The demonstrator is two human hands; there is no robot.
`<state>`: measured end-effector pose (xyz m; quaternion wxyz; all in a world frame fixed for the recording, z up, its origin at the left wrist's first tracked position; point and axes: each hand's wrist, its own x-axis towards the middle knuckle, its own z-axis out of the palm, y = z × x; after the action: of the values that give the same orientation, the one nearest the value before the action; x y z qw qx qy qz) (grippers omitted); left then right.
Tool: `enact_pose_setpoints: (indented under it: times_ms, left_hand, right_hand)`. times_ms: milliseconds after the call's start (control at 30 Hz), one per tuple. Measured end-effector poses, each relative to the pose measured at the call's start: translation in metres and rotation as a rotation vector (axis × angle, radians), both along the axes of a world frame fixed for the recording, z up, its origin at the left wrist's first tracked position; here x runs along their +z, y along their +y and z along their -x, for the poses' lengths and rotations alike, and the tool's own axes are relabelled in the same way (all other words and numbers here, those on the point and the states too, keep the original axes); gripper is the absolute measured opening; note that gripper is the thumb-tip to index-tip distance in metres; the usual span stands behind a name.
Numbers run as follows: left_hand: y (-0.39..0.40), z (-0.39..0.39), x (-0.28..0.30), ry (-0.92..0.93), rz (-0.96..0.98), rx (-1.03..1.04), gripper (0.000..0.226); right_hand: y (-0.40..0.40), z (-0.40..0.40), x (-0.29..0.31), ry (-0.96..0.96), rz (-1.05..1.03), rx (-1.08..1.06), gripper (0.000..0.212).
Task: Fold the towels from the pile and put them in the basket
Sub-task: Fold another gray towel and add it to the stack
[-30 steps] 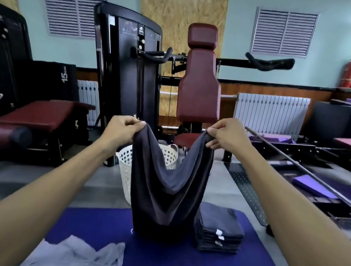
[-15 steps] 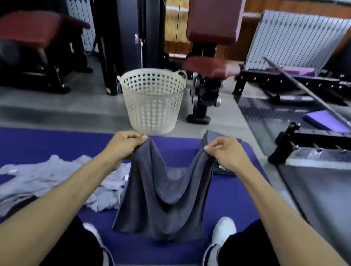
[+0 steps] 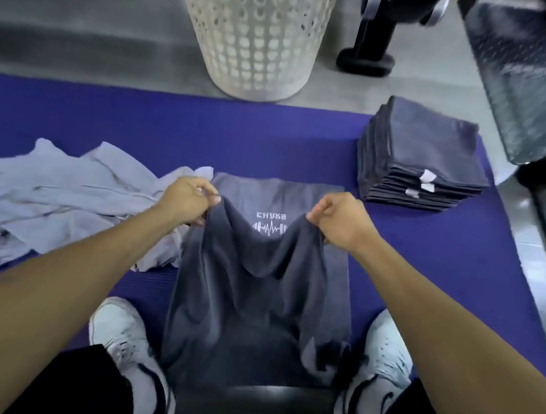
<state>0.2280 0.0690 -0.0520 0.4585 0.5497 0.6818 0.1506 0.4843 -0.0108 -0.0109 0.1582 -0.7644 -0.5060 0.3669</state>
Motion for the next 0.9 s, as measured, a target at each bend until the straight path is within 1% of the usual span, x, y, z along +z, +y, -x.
enact_pose_setpoints:
  times_ms: [67,167,267,367,433,533,633,700,767,833,900]
  left_hand:
    - [0.029,0.000,-0.022,0.064,-0.004,-0.017,0.019]
    - [0.067,0.001,-0.049,0.128,0.020,-0.088,0.017]
    - [0.099,0.007,-0.074,0.171,0.023,-0.197,0.018]
    - [0.124,0.020,-0.097,0.211,0.013,-0.186,0.014]
    - [0.136,0.027,-0.115,0.180,-0.017,-0.127,0.011]
    - [0.144,0.029,-0.141,0.049,-0.053,-0.032,0.016]
    - [0.139,0.028,-0.167,0.017,-0.127,-0.037,0.014]
    - [0.135,0.026,-0.177,0.079,-0.213,-0.086,0.005]
    - [0.139,0.027,-0.180,0.098,-0.251,-0.086,0.003]
    - [0.150,0.028,-0.178,0.074,-0.226,-0.092,0.010]
    - [0.164,0.028,-0.173,0.179,-0.180,-0.214,0.010]
  right_hand:
    - [0.024,0.008,-0.027,0.012,0.007,0.001,0.020]
    - [0.056,0.018,-0.059,0.030,0.042,0.041,0.021]
    - [0.090,0.023,-0.077,0.027,-0.020,0.107,0.023]
    - [0.115,0.023,-0.099,0.030,-0.072,0.145,0.016]
    - [0.124,0.020,-0.118,0.056,-0.095,0.133,0.014]
    - [0.126,0.018,-0.143,0.083,-0.113,0.129,0.015]
    - [0.127,0.020,-0.164,0.126,-0.105,0.121,0.013]
    - [0.127,0.024,-0.173,0.167,-0.109,0.125,0.012]
    - [0.127,0.030,-0.180,0.208,-0.136,0.099,0.010]
    - [0.128,0.035,-0.185,0.259,-0.183,0.032,0.009]
    - [0.127,0.039,-0.189,0.303,-0.214,-0.039,0.008]
